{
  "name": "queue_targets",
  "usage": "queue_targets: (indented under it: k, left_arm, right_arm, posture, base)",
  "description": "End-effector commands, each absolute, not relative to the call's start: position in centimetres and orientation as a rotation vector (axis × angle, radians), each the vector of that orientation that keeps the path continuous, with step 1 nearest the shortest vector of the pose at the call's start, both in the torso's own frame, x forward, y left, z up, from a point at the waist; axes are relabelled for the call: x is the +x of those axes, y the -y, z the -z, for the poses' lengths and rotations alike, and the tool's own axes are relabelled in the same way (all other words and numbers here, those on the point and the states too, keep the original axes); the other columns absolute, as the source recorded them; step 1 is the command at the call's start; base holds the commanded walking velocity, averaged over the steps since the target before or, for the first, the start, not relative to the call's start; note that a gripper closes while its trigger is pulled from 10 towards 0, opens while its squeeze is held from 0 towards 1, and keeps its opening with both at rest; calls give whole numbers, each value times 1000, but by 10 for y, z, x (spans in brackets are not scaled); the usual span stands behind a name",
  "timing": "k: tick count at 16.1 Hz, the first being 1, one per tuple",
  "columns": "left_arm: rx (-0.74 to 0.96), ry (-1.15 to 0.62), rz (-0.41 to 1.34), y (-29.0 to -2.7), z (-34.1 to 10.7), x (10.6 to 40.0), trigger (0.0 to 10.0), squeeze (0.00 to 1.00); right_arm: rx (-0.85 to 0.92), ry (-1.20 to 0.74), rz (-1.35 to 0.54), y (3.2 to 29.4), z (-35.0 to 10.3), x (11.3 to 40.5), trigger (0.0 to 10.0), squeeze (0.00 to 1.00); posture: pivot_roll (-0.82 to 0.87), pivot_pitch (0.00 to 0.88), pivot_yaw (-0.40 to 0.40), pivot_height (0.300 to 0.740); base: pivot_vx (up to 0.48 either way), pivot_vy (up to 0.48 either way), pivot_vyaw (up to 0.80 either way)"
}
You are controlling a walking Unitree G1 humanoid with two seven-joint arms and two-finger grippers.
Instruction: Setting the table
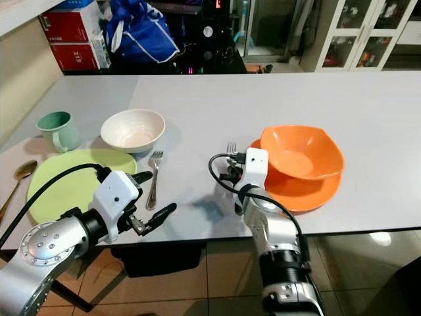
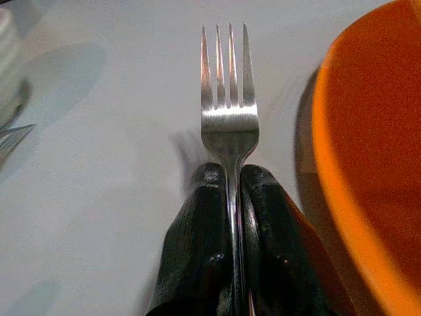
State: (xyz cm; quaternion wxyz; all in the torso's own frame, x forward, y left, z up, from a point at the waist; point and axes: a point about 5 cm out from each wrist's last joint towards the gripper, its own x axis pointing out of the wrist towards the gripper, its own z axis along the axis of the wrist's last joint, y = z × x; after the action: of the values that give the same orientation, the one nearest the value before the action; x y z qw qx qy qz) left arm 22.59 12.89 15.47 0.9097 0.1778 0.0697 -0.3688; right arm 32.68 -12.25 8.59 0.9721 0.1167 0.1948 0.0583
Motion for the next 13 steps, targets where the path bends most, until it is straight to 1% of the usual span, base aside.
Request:
queue_targets:
  k: [1, 8, 9, 10, 11, 12, 13]
  left_arm:
    - [376, -123, 755, -131, -162, 224, 10000, 0]
    - [356, -131, 774, -129, -164, 220, 10000, 0]
    - [356, -131, 774, -129, -165, 220, 10000, 0]
    - [356, -131, 774, -129, -165, 220, 10000, 0]
    - [357, -131, 772, -129, -165, 220, 10000, 0]
    - [359, -130, 769, -130, -166, 221, 10000, 0]
    - [361, -129, 767, -131, -166, 222, 10000, 0]
  right_arm:
    - [229, -365, -91, 123, -89, 332, 10000, 0]
    - [225, -403, -69, 123, -72, 332, 10000, 0]
    - [227, -404, -68, 124, -71, 332, 10000, 43]
    - [229, -403, -69, 123, -71, 333, 10000, 361]
    - [229, -403, -73, 123, -71, 333, 10000, 941]
    - [228, -397, -82, 121, -73, 335, 10000, 1000]
    - [229, -389, -88, 121, -75, 336, 10000, 1000]
  posture:
    - [93, 0, 44, 740]
    - [103, 0, 47, 740]
    - [108, 0, 45, 740]
    - [110, 0, 43, 740]
    - [111, 0, 43, 740]
    - [111, 0, 41, 740]
    - [112, 0, 41, 740]
  base:
    - [0, 0, 0]
    - [0, 0, 0]
    - [0, 0, 0]
    - [0, 0, 0]
    - [0, 0, 0]
    - [0, 0, 0]
    - [0, 0, 0]
